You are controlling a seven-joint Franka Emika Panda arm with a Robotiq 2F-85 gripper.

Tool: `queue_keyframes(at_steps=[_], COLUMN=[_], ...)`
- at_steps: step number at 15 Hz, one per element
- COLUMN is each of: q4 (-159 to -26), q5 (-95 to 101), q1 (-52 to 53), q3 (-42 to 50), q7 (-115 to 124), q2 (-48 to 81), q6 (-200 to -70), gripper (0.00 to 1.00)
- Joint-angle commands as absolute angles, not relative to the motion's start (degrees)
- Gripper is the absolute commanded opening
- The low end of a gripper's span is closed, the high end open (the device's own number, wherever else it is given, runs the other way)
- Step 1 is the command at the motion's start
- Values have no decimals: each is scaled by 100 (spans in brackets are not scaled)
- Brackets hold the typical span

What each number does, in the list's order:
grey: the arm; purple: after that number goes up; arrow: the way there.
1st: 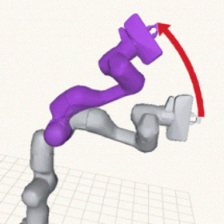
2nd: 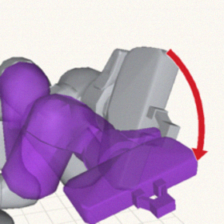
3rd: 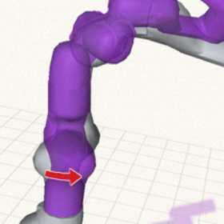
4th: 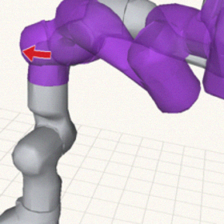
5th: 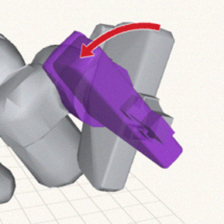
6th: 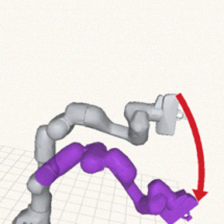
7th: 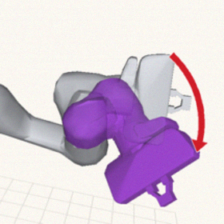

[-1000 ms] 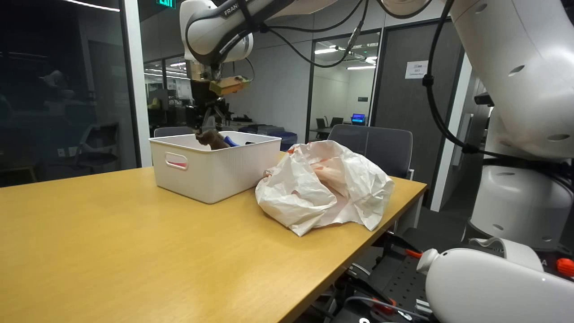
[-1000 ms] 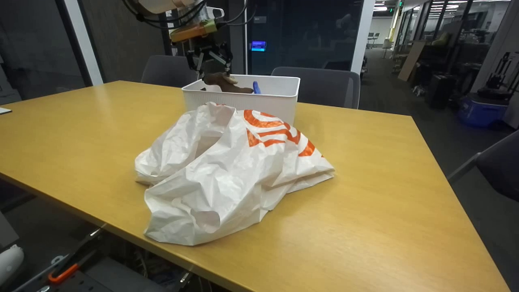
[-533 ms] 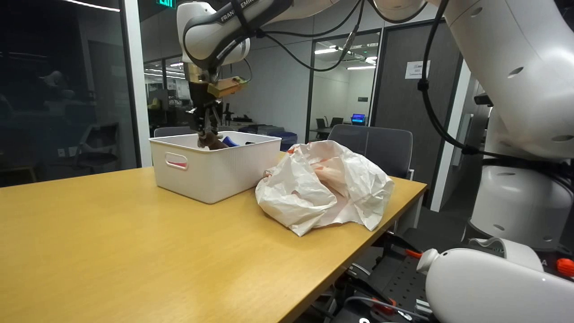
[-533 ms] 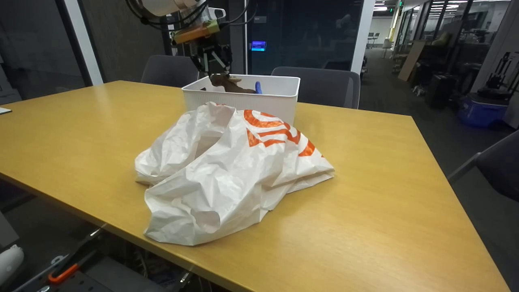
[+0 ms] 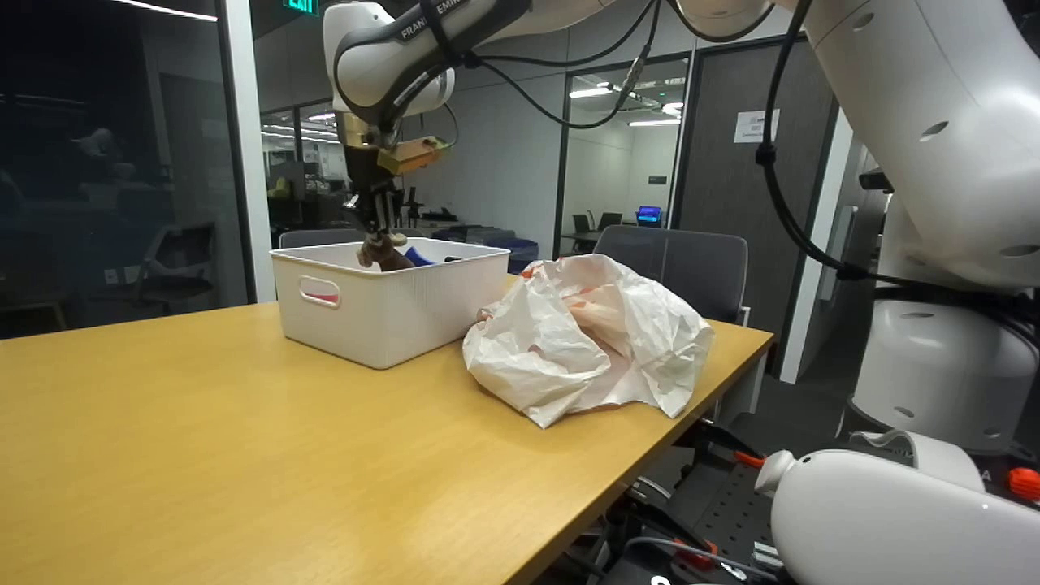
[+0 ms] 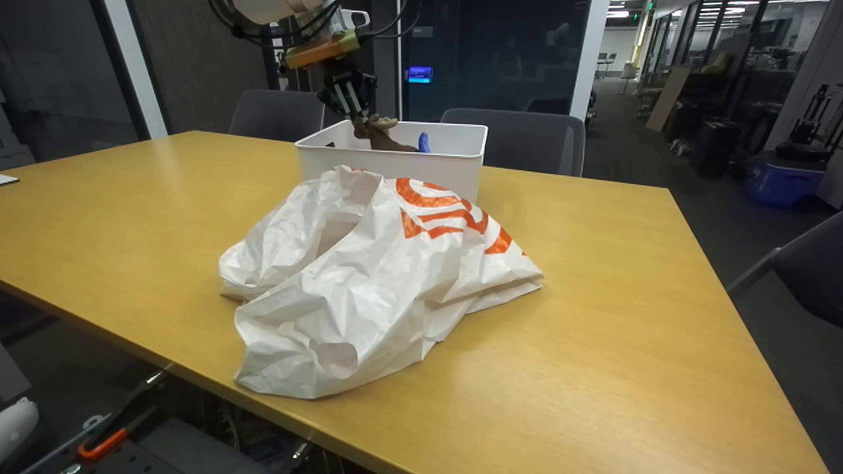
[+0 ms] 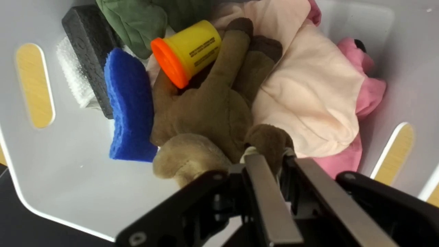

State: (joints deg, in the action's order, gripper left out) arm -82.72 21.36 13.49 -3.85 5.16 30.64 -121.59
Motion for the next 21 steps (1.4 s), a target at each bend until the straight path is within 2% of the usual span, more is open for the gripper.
queue_keyframes(at_steps=[1, 2, 8, 12, 17, 21], q4=[-8148, -8196, -8821, -9429, -10358, -10934], q5=[2240, 2268, 3046, 3131, 3143, 1947], q1=[1460, 1465, 1553, 1446, 1319, 1249], q3=[-194, -167, 38, -140, -509, -844], q7=[783, 874, 1647, 1985, 2619, 2195], q2=[2918, 2791, 1614, 604, -855, -1913], q6=[-12151, -12209, -12733, -12633, -11669, -10195], gripper=[0, 3, 3, 3, 3, 4])
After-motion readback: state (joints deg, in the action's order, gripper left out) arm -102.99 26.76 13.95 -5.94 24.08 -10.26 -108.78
